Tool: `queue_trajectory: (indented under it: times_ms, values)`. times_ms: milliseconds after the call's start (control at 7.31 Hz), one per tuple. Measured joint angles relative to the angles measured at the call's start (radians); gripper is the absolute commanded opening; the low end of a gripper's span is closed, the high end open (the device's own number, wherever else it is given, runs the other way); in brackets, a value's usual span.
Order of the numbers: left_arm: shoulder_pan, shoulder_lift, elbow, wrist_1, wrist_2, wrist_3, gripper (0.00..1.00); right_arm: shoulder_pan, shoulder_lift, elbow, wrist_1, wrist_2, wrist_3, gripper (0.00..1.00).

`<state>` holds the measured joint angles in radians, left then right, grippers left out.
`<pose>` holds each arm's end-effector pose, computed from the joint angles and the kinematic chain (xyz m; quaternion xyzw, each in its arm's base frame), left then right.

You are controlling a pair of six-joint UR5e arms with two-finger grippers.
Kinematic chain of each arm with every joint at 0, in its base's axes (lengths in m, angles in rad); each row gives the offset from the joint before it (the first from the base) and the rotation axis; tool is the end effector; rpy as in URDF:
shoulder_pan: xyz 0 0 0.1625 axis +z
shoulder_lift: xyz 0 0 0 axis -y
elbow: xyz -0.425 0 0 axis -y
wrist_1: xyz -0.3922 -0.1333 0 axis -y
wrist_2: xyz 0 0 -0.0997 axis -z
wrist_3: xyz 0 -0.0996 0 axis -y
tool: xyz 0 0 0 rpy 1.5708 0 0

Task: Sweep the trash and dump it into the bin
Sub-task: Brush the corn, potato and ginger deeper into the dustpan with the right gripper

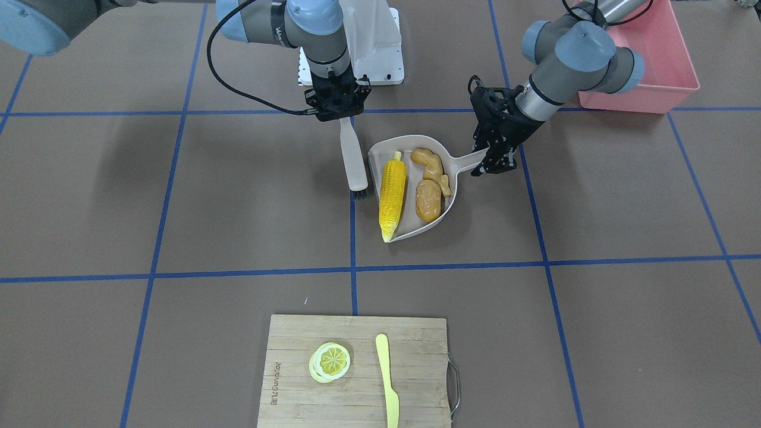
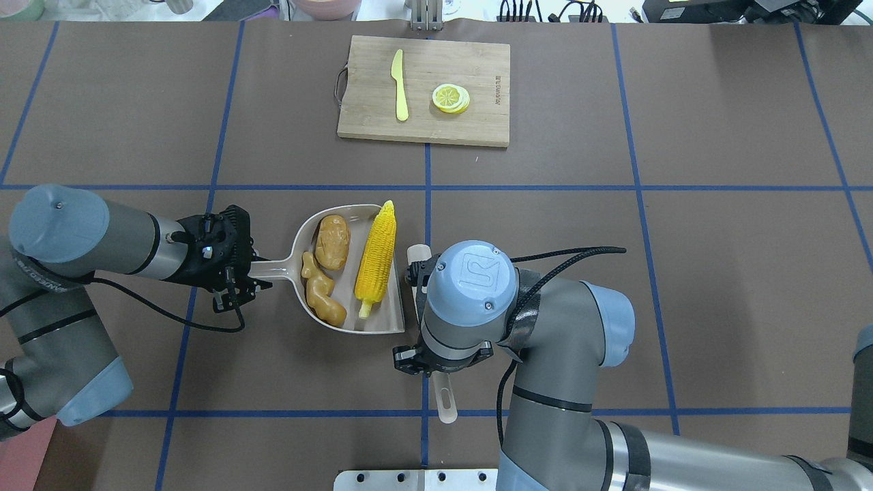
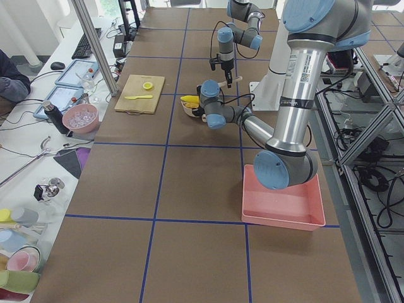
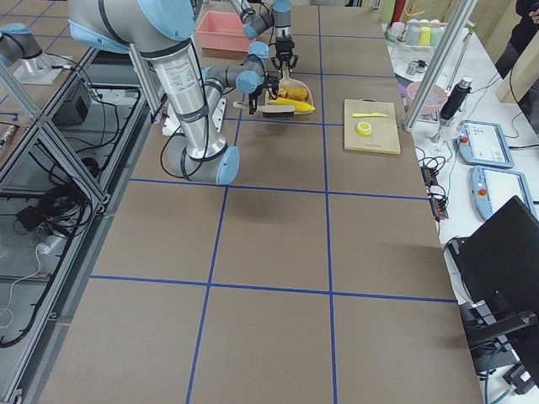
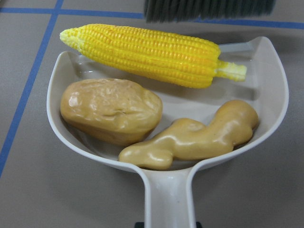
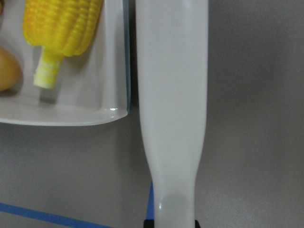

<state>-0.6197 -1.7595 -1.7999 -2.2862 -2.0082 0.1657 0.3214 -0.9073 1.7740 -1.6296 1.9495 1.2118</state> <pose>0.4047 -0.4007 0.3687 0.4140 0.3696 0.5352 0.6368 -0.5876 -0.2973 0.1903 -0.0343 -0.4217 -0.0909 0.9015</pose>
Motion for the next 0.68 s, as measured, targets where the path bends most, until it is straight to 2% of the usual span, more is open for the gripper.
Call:
queue_trajectory:
  times_ms: [684]
  values:
    - [0.000,0.003,0.008,-0.081,-0.006,-0.002,0.00,-0.004,-0.015,0.004,-0.047,-0.021,-0.010,0.00]
